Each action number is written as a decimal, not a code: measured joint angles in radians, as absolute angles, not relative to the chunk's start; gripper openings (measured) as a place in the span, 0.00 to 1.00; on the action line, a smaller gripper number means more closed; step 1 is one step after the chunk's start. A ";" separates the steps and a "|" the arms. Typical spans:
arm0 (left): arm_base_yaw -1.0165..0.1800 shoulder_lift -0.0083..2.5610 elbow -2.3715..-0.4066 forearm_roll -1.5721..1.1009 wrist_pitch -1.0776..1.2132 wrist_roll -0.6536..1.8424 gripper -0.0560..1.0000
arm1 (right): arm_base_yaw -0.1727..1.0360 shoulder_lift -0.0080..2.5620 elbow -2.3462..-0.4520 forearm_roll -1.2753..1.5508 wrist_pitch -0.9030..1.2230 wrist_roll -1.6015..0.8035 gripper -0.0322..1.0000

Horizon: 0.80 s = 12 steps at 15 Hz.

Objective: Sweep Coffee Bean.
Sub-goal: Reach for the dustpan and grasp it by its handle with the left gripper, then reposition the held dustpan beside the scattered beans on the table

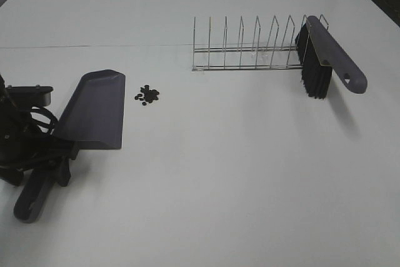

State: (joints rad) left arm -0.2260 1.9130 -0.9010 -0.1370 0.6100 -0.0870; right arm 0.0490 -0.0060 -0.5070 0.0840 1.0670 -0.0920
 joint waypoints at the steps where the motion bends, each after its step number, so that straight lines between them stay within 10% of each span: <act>1: -0.227 1.914 -0.901 -0.135 0.607 -0.088 0.72 | 0.049 -0.006 -0.507 0.084 1.067 -0.092 0.76; 8: -0.227 1.917 -0.901 -0.130 0.583 -0.104 0.35 | 0.049 -0.006 -0.507 0.084 1.067 -0.092 0.76; 12: -0.227 1.916 -0.901 -0.130 0.582 -0.164 0.35 | 0.049 -0.006 -0.507 0.084 1.067 -0.092 0.76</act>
